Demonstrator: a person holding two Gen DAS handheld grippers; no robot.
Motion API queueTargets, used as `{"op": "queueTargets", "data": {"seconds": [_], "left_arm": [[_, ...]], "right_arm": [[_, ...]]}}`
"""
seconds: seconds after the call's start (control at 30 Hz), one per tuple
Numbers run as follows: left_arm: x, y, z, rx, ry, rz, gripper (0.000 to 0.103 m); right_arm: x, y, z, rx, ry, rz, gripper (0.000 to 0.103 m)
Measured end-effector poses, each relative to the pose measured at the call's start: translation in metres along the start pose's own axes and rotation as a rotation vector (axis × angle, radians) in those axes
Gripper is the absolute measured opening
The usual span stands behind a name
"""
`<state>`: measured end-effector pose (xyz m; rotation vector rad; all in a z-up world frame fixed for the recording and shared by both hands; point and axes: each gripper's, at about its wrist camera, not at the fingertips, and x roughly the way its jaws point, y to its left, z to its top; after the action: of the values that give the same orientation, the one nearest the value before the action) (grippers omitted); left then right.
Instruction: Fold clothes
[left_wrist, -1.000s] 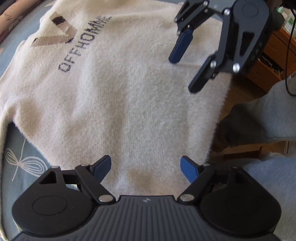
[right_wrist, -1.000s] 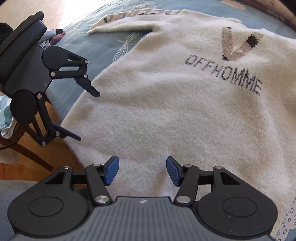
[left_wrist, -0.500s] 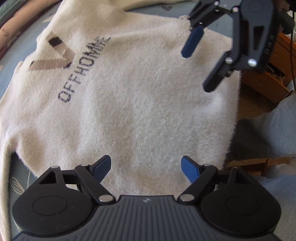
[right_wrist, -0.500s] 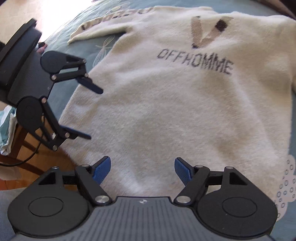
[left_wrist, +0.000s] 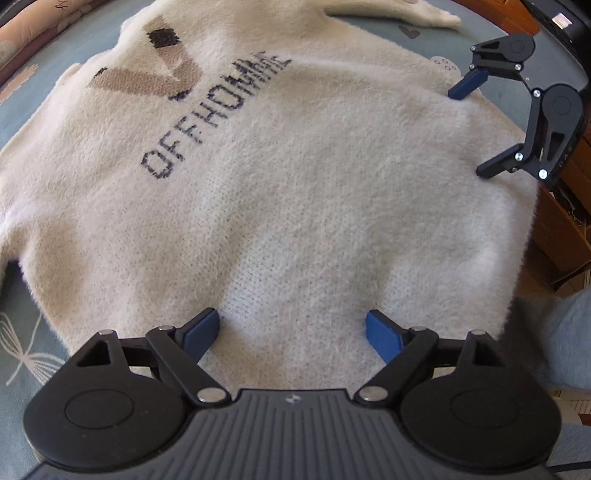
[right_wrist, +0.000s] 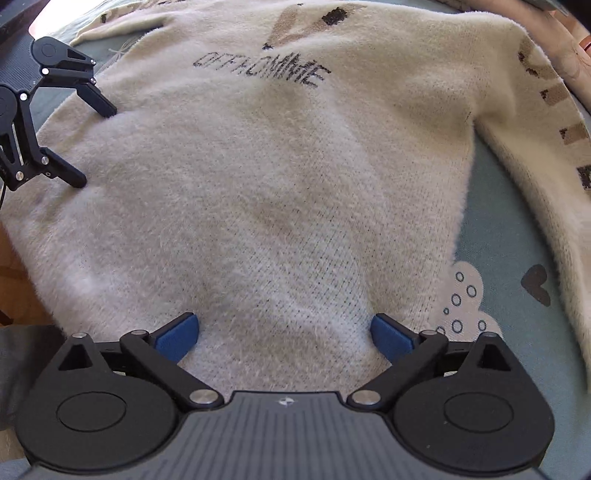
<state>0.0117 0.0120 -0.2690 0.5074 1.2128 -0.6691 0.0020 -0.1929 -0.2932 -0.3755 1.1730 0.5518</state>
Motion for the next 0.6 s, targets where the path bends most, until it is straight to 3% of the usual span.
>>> {"op": "queueTargets", "data": {"seconds": [0.07,0.13,0.23,0.4,0.5,0.6], "left_arm": [[-0.004,-0.006,0.01,0.025,0.009,0.012,0.084],[-0.012,-0.01,0.024,0.078,-0.054,0.032,0.084],[-0.015,-0.005,0.05,0.102,-0.138,0.073,0.084],[-0.002,0.036,0.092,0.03,-0.227,0.147,0.084],[0.011,0.066,0.097,-0.037,-0.225,0.208,0.083],[0.019,0.096,0.093,-0.163,-0.2,0.125,0.083]], "right_arm": [[0.002,-0.001,0.006,0.02,0.018,-0.006,0.103],[-0.004,-0.001,0.016,0.024,0.023,-0.012,0.099],[-0.025,-0.006,0.031,0.006,-0.072,0.008,0.098],[-0.03,-0.024,0.081,0.018,-0.232,0.092,0.098],[-0.013,-0.039,0.117,0.036,-0.287,0.115,0.098],[0.013,-0.06,0.141,0.112,-0.273,0.149,0.098]]}}
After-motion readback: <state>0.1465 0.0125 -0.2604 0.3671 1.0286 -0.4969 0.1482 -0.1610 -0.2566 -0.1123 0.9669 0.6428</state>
